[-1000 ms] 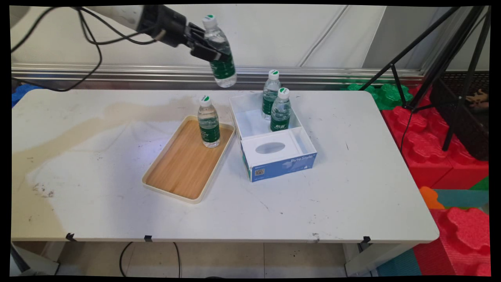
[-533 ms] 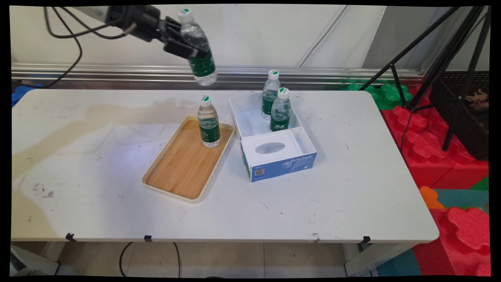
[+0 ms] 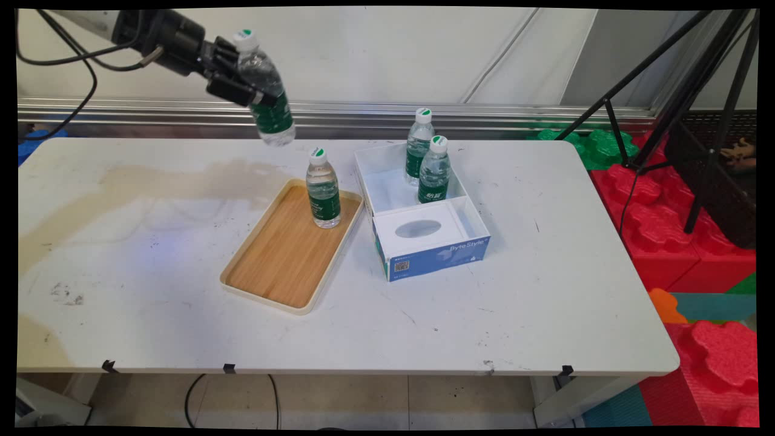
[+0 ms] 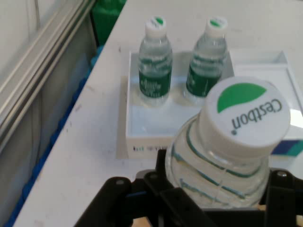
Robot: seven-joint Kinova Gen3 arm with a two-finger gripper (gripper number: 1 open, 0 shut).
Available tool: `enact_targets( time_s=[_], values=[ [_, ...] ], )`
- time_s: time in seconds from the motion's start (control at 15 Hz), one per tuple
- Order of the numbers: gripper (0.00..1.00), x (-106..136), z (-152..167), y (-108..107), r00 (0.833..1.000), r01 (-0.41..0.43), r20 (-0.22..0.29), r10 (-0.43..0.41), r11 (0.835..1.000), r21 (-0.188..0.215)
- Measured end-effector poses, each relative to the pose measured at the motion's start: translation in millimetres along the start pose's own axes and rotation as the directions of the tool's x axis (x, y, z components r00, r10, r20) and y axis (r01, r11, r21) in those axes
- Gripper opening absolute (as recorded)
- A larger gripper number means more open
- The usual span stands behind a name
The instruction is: Place the picked object on the tray
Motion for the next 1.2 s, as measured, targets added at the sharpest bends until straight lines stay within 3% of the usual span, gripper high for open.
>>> enact_targets(
  time_s=[0.53, 1.2],
  values=[
    [0.00, -41.8, 7.1, -1.9, 0.997, 0.012, 0.071, -0.012, 1.000, -0.007],
    [0.00, -92.3, 60.7, -1.2, 0.994, 0.023, 0.107, -0.020, 0.999, -0.028]
  ],
)
